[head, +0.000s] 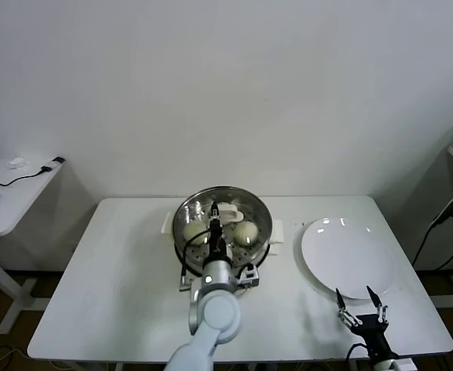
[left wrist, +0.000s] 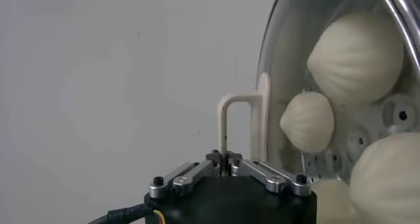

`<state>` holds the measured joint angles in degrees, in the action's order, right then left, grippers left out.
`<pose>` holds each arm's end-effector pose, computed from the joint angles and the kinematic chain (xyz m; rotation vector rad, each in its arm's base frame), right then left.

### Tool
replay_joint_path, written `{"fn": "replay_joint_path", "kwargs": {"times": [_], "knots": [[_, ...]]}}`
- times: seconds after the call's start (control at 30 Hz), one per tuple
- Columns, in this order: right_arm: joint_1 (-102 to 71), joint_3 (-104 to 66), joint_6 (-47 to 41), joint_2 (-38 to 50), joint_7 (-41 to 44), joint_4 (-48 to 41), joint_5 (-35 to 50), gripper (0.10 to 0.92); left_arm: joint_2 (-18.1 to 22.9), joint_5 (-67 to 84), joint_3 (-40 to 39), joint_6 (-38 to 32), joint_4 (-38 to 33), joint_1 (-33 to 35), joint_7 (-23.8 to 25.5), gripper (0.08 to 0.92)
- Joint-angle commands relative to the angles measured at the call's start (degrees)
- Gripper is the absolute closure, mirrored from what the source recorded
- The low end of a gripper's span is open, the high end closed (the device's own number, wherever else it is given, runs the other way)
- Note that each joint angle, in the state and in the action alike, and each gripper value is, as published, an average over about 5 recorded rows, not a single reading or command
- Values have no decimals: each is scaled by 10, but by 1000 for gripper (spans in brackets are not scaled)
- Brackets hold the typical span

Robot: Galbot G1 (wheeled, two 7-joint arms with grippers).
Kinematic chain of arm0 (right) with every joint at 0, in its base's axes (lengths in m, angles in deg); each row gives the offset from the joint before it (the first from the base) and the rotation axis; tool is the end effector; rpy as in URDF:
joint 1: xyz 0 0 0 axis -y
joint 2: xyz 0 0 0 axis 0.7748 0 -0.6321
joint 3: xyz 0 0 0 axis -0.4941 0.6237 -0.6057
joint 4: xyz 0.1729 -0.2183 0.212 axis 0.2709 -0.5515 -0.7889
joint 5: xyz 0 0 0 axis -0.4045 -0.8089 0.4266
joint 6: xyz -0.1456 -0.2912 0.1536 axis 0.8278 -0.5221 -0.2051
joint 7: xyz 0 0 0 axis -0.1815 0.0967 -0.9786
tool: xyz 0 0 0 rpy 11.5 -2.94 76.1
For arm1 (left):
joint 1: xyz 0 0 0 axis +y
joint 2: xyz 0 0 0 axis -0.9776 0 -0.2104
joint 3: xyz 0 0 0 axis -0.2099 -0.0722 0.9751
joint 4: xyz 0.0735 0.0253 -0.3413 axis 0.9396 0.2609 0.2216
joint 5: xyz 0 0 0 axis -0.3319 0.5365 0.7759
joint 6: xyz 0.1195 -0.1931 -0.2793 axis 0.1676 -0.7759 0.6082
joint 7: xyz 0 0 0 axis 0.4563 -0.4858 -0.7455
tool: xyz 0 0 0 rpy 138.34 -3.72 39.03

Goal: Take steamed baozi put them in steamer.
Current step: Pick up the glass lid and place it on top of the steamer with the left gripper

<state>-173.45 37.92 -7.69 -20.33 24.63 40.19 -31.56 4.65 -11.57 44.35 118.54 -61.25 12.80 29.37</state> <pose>0.1464 -0.1406 -0.4300 0.0657 -3.0028 0.1072 0.3028 -0.1828 -0.2937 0.1178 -2.1782 -2.1456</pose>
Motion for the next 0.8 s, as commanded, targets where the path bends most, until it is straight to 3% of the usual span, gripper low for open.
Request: {"fn": "replay_joint_path", "kwargs": {"times": [0.03, 0.23, 0.67, 0.8], "knots": [[0, 0, 4, -1, 2, 0, -5, 203, 0, -11, -1, 1, 4, 5, -11, 865], [0, 1, 2, -1, 5, 2, -5, 203, -4, 4, -4, 2, -13, 6, -19, 818], [3, 3, -12, -4, 14, 3, -5, 203, -44, 147, -33, -3, -125, 27, -17, 444], [3, 5, -25, -5, 15, 6, 11, 203, -56, 234, -27, -44, -159, 51, -60, 322]]}}
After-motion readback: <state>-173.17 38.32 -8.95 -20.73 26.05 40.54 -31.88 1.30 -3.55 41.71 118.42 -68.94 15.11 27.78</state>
